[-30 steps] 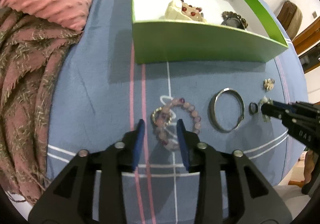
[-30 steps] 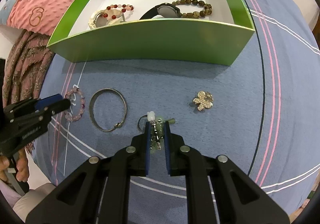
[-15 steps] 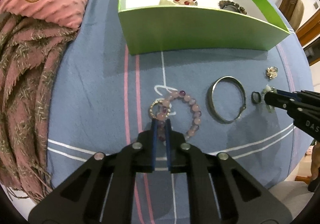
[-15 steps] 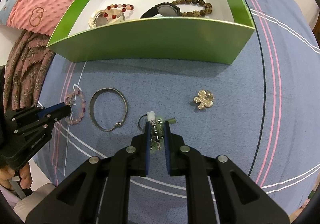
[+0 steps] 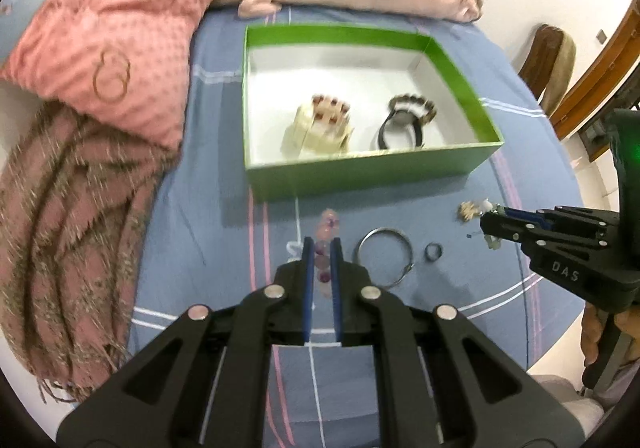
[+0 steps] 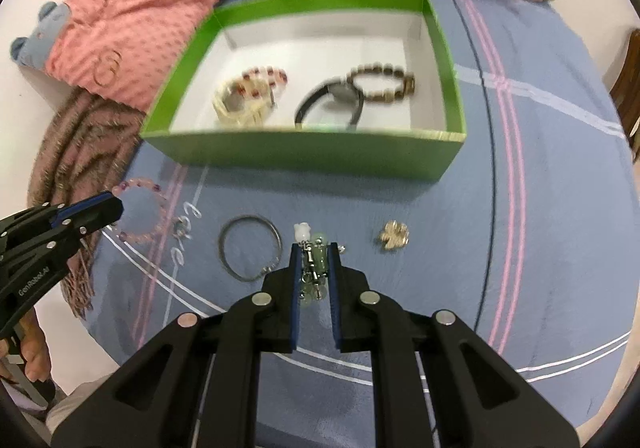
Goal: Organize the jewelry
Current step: 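Carry the pink bracelet in the left tool while the right tool carries the charm bracelet into the green box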
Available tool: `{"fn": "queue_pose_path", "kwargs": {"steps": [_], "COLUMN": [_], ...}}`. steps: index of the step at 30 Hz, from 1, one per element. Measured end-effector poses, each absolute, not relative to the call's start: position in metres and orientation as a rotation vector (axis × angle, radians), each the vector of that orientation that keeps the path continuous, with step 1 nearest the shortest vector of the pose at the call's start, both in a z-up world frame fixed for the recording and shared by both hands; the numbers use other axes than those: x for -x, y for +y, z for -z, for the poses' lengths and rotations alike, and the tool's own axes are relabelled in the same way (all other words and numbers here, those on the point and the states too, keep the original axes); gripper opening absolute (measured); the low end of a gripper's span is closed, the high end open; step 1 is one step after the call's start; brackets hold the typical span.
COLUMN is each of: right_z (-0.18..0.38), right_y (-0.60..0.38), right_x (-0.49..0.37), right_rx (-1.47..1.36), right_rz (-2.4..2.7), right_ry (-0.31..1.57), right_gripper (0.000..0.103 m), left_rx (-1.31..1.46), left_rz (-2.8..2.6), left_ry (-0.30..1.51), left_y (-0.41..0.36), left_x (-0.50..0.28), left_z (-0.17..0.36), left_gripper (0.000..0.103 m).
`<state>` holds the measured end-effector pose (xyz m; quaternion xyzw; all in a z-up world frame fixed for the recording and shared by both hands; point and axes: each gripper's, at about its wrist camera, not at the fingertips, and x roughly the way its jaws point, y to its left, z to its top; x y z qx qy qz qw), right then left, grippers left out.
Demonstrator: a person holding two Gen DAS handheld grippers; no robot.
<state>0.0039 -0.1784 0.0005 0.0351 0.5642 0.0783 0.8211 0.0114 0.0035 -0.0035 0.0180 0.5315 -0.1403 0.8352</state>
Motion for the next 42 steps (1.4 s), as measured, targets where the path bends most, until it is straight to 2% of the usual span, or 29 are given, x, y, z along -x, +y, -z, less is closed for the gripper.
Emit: {"fn": "queue_pose_path", "kwargs": {"steps": [9, 30, 42], "right_z": [-0.037, -0.029, -0.057], "right_y": [-0.178, -0.173, -0.151], "right_x": [-0.007, -0.005, -0.019], "right_rx": [-0.064, -0.030, 0.076], "right_rz": [-0.163, -0.130, -0.119], "right_ry": [1.122, 1.139, 1.053], "right_gripper": [0.012, 0.012, 0.012], "left_rx": [-0.047, -0.052, -0.065], "left_rz": [0.300, 0.307, 0.280], "left_ry": [1.073, 1.093, 1.072], "left_y": [-0.005, -0.011, -0.009], "left_x": [-0.015, -0.018, -0.032], "left_z": [-0.021, -0.010, -0.018], "left_gripper": [0.008, 0.008, 0.008]}}
